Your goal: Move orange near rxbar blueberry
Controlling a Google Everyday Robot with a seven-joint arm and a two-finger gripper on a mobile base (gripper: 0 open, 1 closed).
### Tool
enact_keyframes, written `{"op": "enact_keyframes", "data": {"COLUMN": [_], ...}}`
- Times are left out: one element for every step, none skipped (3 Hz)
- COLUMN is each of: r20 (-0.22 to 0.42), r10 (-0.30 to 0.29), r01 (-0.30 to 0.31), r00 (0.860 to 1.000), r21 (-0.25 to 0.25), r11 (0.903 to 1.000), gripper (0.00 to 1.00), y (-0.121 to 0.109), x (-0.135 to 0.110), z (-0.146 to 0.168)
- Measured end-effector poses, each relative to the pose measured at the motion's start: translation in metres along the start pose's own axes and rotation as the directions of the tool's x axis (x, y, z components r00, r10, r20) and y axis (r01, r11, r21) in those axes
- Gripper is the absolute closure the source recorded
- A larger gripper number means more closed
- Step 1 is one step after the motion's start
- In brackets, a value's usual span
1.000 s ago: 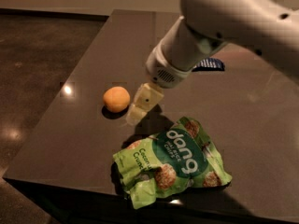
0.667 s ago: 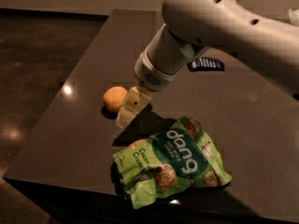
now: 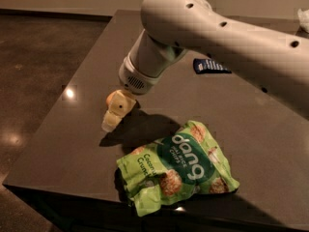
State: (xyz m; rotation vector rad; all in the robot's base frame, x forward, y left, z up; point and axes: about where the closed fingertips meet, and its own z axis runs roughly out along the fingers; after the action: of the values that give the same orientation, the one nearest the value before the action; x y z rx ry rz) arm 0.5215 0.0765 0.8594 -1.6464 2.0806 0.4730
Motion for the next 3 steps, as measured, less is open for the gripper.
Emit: {"op": "enact_keyframes", "data": {"r20": [-0.003, 0.007, 0.051], "r10": [-0.006, -0.014, -0.026], "r01": [0.006, 0.015, 0.027], "r00": [1.000, 1.000, 0.998], "r21": [-0.013, -0.028, -0.009], "r11": [0.9999, 0.9995, 0.9996], "gripper": [0.26, 0.49, 0.72], "y": [-0.001, -0.005, -0.017], "x": [-0.007, -0.005, -0.002], "z": [0.009, 0.010, -0.011]}}
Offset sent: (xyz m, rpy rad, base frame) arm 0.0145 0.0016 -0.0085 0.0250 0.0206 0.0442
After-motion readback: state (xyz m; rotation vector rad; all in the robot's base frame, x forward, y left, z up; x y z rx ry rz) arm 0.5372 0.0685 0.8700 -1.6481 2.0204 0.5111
